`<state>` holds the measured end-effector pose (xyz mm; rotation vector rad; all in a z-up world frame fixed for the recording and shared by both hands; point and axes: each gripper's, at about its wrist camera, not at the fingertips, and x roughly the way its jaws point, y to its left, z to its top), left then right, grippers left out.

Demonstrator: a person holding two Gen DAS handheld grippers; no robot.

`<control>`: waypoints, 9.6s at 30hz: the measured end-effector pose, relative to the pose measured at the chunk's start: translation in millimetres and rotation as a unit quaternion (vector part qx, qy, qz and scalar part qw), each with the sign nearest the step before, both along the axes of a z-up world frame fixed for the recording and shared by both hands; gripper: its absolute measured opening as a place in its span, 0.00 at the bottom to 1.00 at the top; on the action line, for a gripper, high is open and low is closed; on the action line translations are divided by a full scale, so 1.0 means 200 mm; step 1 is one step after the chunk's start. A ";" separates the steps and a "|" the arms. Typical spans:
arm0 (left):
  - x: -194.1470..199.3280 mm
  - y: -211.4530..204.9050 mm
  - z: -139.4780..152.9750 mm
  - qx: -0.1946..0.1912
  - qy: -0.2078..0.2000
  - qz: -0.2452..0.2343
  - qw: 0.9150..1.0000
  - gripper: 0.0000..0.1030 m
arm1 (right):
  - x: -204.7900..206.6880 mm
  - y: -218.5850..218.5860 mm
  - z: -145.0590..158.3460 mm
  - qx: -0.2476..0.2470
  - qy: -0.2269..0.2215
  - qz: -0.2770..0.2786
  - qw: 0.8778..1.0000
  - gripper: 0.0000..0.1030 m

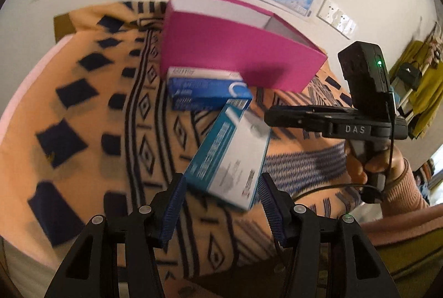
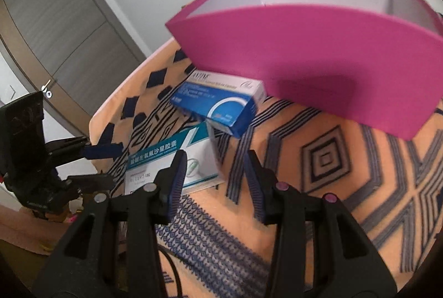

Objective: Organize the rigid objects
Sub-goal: 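Move the right gripper to the teal-and-white medicine box on the blanket, then grasp the teal-and-white medicine box with the right gripper, then lift the medicine box with the right gripper and carry it over the box, then lower the medicine box into the magenta box and open the right gripper, then move the right gripper to the blue ANTINE box and grasp it, then lift the ANTINE box with the right gripper and carry it over the box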

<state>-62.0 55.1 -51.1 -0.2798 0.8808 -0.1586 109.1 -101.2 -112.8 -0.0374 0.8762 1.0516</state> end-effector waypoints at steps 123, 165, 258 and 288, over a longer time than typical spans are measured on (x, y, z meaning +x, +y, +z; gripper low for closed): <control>0.59 -0.44 0.38 0.047 -0.101 -0.110 0.988 0.37 | -0.01 -0.56 0.37 0.058 -0.102 -0.150 0.982 0.44; 0.92 -0.42 0.43 0.055 -0.102 -0.087 0.989 0.38 | 0.21 -0.53 0.52 0.048 -0.134 -0.159 0.977 0.44; 0.50 -0.13 -0.01 0.007 -0.026 -0.027 0.999 0.46 | 0.03 -0.14 0.05 0.030 -0.002 -0.091 0.995 0.40; 0.43 -0.16 0.28 0.023 -0.102 -0.035 0.994 0.46 | -0.11 -0.23 0.33 0.053 -0.093 -0.089 0.990 0.40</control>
